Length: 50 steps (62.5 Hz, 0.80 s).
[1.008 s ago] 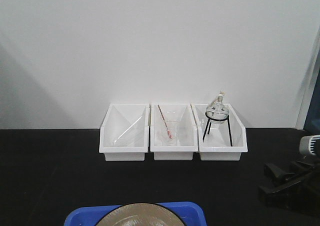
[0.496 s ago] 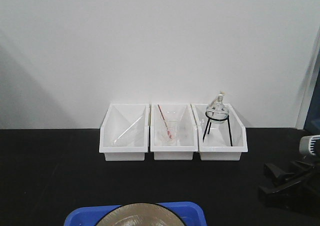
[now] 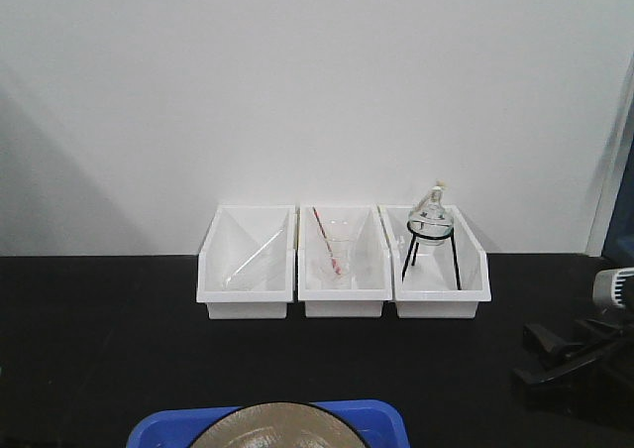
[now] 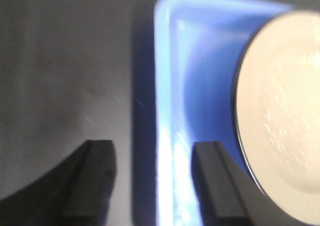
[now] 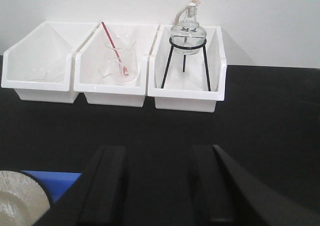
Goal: Place disk in tray to left cabinet
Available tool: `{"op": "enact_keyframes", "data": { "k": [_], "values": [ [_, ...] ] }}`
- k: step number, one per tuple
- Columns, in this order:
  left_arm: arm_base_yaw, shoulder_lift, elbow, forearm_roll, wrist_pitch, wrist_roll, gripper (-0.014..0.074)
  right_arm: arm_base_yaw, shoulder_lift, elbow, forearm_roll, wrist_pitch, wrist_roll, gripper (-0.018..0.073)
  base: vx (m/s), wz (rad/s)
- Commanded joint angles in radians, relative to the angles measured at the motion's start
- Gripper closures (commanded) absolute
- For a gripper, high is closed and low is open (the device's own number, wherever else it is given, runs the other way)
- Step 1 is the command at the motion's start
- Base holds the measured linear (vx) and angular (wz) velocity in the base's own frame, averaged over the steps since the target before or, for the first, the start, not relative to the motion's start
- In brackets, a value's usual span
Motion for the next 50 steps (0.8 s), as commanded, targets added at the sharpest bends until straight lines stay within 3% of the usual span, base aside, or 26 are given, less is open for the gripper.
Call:
{"op": "enact_keyframes", "data": {
  "k": [1,5,25,37,50],
  "values": [
    [-0.004,0.033,-0.038,-0.087,-0.021,0.064,0.0069,-0.004,-0.016,-0.028,0.000,0.014,-0.006,0.0213,0.00,0.00],
    [-0.004,0.082,-0.061,-0.101,-0.056,0.085,0.0074,-0.004,-0.016,-0.028,0.000,-0.003,-0.006,0.0213,0.00,0.00],
    [-0.009,0.151,-0.176,-0.096,-0.018,0.091,0.0074,-0.004,-0.016,-0.028,0.000,-0.012,-0.006,0.0213,0.00,0.00],
    [-0.076,0.225,-0.201,0.019,-0.002,0.092,0.0094,-0.004,-0.016,-0.028,0.000,-0.033,-0.006,0.0213,0.00,0.00],
    [-0.134,0.294,-0.201,0.039,-0.004,0.066,0.0123,-0.004,-0.016,-0.028,0.000,-0.064,-0.006,0.0213,0.00,0.00]
  ]
}}
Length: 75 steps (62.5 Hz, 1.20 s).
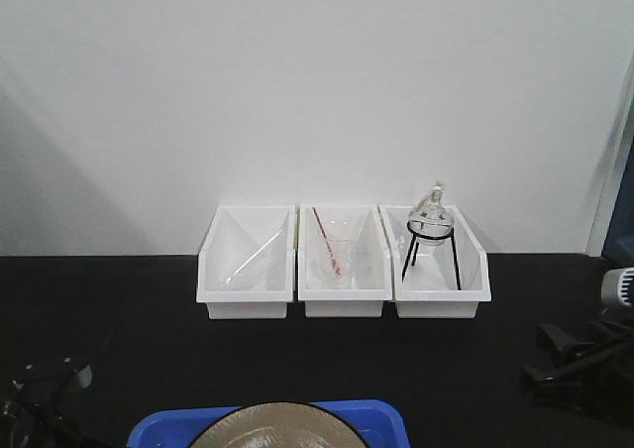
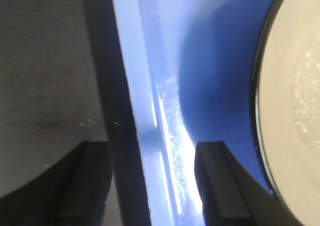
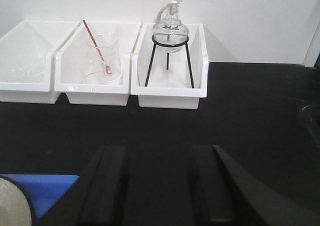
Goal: Place disk in tray to left cabinet
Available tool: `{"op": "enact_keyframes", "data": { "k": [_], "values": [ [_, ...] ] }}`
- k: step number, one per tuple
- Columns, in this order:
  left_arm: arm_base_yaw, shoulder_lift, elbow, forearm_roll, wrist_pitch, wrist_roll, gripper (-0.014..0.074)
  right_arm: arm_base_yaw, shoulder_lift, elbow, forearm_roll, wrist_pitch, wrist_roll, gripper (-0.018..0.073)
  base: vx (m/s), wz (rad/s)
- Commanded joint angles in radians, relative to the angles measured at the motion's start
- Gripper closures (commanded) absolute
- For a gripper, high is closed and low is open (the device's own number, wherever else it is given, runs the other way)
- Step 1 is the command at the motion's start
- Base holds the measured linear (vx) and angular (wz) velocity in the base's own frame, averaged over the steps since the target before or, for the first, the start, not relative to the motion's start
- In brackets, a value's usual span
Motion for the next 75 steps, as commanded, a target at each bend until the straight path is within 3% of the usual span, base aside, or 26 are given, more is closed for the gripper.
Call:
{"op": "enact_keyframes", "data": {
  "k": [1,15,20,32,41,46,55,67,75],
  "values": [
    [-0.027,-0.009,-0.030,-0.017,-0.020,-0.012,0.0125,-0.004,-0.016,-0.028,-0.004,-0.001,-0.006,0.0213,0.00,0.00],
    [-0.062,0.047,-0.030,-0.013,-0.035,-0.040,0.0160,-0.004,-0.016,-0.028,-0.004,-0.007,-0.006,0.0213,0.00,0.00],
    [-0.068,0.071,-0.030,0.020,-0.033,-0.063,0.0191,-0.004,-0.016,-0.028,-0.004,-0.011,-0.006,0.0213,0.00,0.00],
    [-0.086,0.092,-0.030,0.139,-0.035,-0.212,0.0390,-0.004,-0.016,-0.028,-0.004,-0.023,-0.006,0.0213,0.00,0.00],
    [-0.094,0.092,-0.030,0.162,-0.038,-0.222,0.0608,-0.004,-0.016,-0.028,0.019,-0.020,-0.003,0.0213,0.00,0.00],
    [-0.094,0.092,-0.030,0.158,-0.040,-0.222,0.0605,-0.004,-0.016,-0.028,0.019,0.002,0.032,0.0214,0.00,0.00],
    [-0.094,0.092,-0.030,0.158,-0.042,-0.221,0.0603,-0.004,-0.016,-0.028,0.019,0.177,0.142,0.0231,0.00,0.00],
    [-0.094,0.092,-0.030,0.158,-0.042,-0.221,0.0603,-0.004,0.012,-0.028,0.004,0.574,0.215,0.0267,0.00,0.00],
    [-0.094,0.092,-0.030,0.158,-0.034,-0.220,0.0603,-0.004,0.055,-0.028,-0.130,0.734,0.350,0.0272,0.00,0.00]
  ]
}}
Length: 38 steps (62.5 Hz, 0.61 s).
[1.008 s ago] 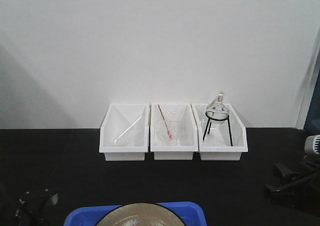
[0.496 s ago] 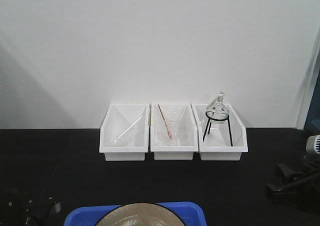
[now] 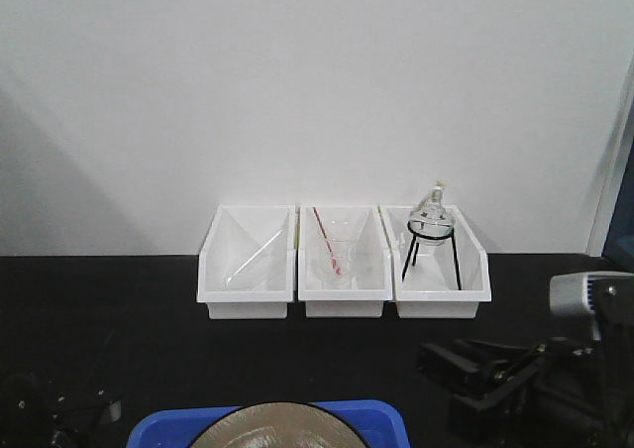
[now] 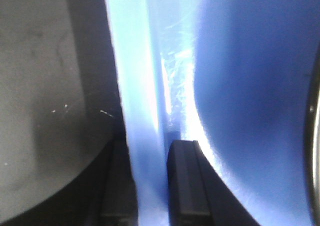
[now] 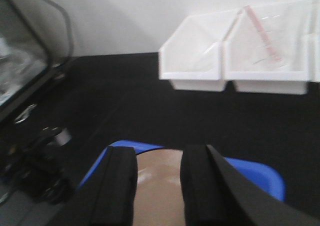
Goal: Place disk in tray to left cabinet
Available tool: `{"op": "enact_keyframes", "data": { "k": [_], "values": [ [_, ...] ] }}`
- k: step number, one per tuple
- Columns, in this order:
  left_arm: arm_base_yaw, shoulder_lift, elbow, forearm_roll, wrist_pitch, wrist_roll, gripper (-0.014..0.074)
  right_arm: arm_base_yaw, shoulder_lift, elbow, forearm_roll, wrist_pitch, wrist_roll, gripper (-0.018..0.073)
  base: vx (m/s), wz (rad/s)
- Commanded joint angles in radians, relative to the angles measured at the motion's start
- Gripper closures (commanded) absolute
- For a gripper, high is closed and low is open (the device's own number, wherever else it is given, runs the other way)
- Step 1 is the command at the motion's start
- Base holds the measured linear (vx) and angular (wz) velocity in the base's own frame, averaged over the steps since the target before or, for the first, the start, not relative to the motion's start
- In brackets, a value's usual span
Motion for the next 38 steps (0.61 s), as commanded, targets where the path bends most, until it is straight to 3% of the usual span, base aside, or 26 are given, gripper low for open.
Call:
{"op": "enact_keyframes", "data": {
  "k": [1,10,21,28,33,38],
  "values": [
    [-0.006,-0.026,-0.016,0.017,-0.017,0.001,0.0603,-0.004,0.016,-0.029,-0.111,0.137,0.108,0.0272,0.00,0.00],
    [-0.006,-0.026,-0.016,0.017,-0.013,0.001,0.0603,-0.004,0.087,-0.029,-0.504,0.212,0.383,0.0276,0.00,0.00],
    [-0.006,-0.026,-0.016,0.017,-0.010,0.001,0.0603,-0.005,0.144,-0.032,-1.103,0.081,0.855,0.0314,0.00,0.00],
    [-0.006,-0.026,-0.016,0.017,-0.010,0.001,0.0603,-0.004,0.165,-0.057,-1.325,0.031,1.115,0.0312,0.00,0.00],
    [-0.006,-0.026,-0.016,0.017,-0.010,0.001,0.0603,-0.004,0.186,-0.086,-1.424,0.038,1.179,0.0298,0.00,0.00],
    [-0.006,-0.026,-0.016,0.017,-0.015,0.001,0.0603,-0.004,0.208,-0.112,-1.458,0.043,1.196,0.0266,0.00,0.00]
  ]
}}
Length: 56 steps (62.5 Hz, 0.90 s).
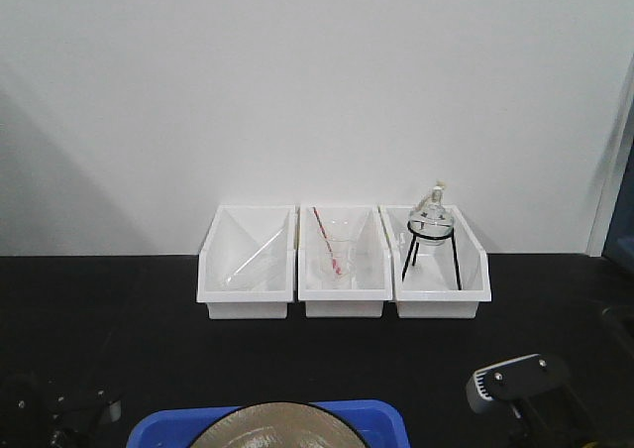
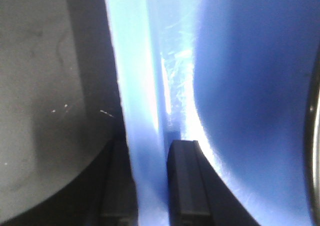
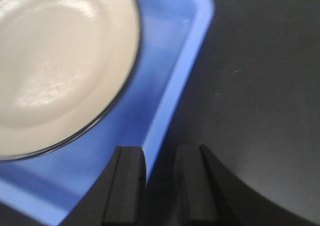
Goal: Place disk in tray to left cabinet
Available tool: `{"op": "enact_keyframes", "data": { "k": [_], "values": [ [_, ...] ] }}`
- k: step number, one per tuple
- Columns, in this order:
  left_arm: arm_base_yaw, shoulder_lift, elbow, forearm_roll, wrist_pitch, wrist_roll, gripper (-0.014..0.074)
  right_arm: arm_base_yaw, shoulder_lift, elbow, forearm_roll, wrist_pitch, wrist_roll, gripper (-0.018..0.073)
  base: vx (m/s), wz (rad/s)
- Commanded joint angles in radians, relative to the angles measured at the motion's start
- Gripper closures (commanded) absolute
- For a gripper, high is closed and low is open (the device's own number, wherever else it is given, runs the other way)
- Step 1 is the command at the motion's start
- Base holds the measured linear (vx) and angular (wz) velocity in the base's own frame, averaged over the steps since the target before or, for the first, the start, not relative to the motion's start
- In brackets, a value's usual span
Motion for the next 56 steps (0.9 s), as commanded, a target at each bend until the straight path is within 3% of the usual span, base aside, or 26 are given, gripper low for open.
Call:
{"op": "enact_keyframes", "data": {
  "k": [1,20,34,56],
  "values": [
    [-0.006,-0.026,-0.016,0.017,-0.017,0.001,0.0603,-0.004,0.005,-0.062,-0.068,-0.052,0.055,0.0259,0.00,0.00],
    [-0.006,-0.026,-0.016,0.015,-0.017,0.000,0.0603,-0.004,0.165,-0.173,0.016,0.001,0.060,0.0130,0.00,0.00],
    [-0.006,-0.026,-0.016,0.016,-0.032,0.000,0.0603,-0.004,0.324,-0.298,0.031,0.114,0.060,0.0135,0.00,0.00],
    [-0.006,-0.026,-0.016,0.016,-0.034,0.000,0.0603,-0.004,0.460,-0.334,0.032,0.110,0.091,0.0209,0.00,0.00]
  ]
}}
